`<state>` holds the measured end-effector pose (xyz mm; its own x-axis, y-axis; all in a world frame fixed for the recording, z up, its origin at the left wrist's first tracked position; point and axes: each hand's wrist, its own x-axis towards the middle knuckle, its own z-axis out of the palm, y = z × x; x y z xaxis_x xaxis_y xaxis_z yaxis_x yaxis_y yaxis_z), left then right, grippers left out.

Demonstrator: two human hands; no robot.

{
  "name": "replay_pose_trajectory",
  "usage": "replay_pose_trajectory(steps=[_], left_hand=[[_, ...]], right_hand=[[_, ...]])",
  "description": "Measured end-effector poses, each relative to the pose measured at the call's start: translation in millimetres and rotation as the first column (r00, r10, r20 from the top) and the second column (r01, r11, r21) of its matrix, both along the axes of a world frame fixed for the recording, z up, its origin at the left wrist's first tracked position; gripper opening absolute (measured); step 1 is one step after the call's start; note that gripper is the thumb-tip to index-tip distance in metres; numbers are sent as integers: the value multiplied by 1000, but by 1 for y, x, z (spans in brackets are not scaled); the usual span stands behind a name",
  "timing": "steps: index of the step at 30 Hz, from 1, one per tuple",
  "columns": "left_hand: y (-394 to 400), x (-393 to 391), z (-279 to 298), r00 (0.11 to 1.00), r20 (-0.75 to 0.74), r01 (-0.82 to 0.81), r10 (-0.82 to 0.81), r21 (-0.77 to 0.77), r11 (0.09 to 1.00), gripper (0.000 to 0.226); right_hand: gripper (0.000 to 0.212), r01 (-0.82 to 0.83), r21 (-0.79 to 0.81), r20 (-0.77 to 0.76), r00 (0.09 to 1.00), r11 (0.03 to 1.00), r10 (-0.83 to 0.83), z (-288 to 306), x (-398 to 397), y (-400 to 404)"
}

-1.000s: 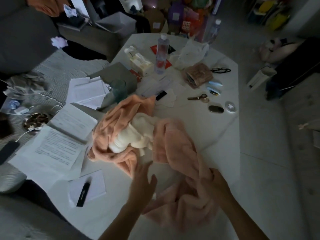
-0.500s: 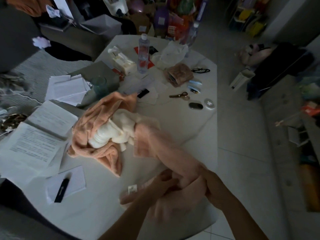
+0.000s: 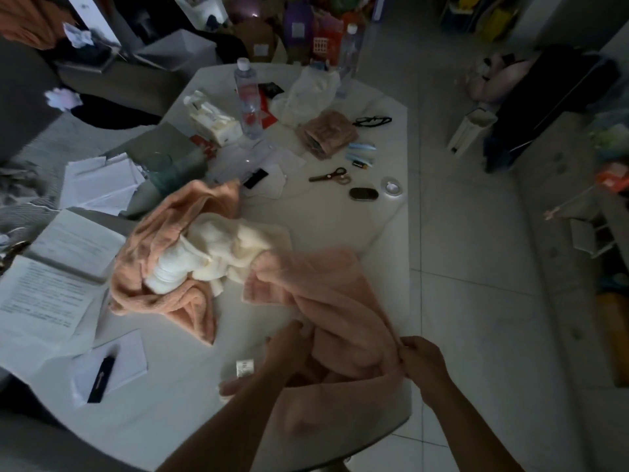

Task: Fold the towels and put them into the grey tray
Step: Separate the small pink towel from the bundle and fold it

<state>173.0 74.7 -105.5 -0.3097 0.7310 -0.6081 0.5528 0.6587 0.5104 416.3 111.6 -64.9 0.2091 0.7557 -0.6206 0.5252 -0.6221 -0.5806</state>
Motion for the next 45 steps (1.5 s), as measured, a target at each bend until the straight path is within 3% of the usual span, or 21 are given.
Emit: replay_pose_trajectory(steps=[3,5,7,9,11,13,15,17,19,21,24,26,27,29,31,33,35,39,41,43,45], left_hand=[[-3,-8,3,995,93,-21,21,2,1000,40],[-7,-20,13,978,180,-123,108,76,989,33],[-17,-36,31,924,284,-320,257,204,925,24],[-34,-54,50,829,414,-515,376,302,802,21],[-55,-75,61,722,495,-660,483,285,695,21],[-77,-95,59,710,463,-669,531,209,713,21],[-93,-106,50,780,367,-574,507,96,813,17],[-92,-101,46,853,282,-464,439,24,885,32],[-84,-82,54,913,218,-383,345,165,909,33],[-75,-70,53,969,-1,-224,245,406,886,28],[-65,-67,39,899,-306,-258,312,205,944,72],[-54,-60,27,865,-488,29,113,274,961,63],[-39,-49,37,853,-522,197,-3,316,928,54],[-11,-33,47,905,-377,350,-196,399,847,43],[11,-25,36,826,-352,538,-440,262,801,38],[20,-25,19,705,-406,645,-582,25,764,39],[20,-23,10,661,-359,686,-658,-63,724,40],[9,-17,7,878,-319,370,-357,-22,929,32],[3,-21,17,981,-154,133,-117,100,986,23],[-8,-34,35,978,133,-195,162,288,938,17],[-25,-57,56,870,326,-482,369,407,776,23]], right_hand=[[25,66,-18,-119,991,998,-68,2,1,4],[27,151,-35,-215,964,988,-155,6,1,12],[21,271,-17,-329,907,962,-262,10,2,24],[16,394,-2,-506,793,919,-341,16,2,37],[17,455,-10,-643,679,891,-354,19,4,45],[14,385,-1,-619,724,923,-303,18,2,45],[19,228,-37,-440,870,973,-221,13,-4,38],[31,65,-154,-287,952,986,-107,9,-12,30],[40,-107,-220,-204,977,970,62,6,-16,21],[32,-196,-137,-167,971,971,173,4,-15,12],[24,-294,3,-89,952,956,293,3,-11,7],[23,-227,30,-163,960,973,229,5,-10,8],[24,-155,24,-220,963,988,156,7,-9,8],[34,-8,-4,-344,939,1000,6,12,-5,6],[52,114,-44,-498,859,993,-121,16,-1,2],[43,178,-82,-584,789,981,-192,18,2,0],[32,218,-76,-581,783,973,-221,18,8,0],[32,290,-76,-513,809,954,-287,9,23,-3],[29,304,-79,-452,838,949,-306,4,28,-5],[28,329,-83,-435,838,941,-331,2,30,-4],[29,381,-76,-446,813,921,-373,3,30,2]])
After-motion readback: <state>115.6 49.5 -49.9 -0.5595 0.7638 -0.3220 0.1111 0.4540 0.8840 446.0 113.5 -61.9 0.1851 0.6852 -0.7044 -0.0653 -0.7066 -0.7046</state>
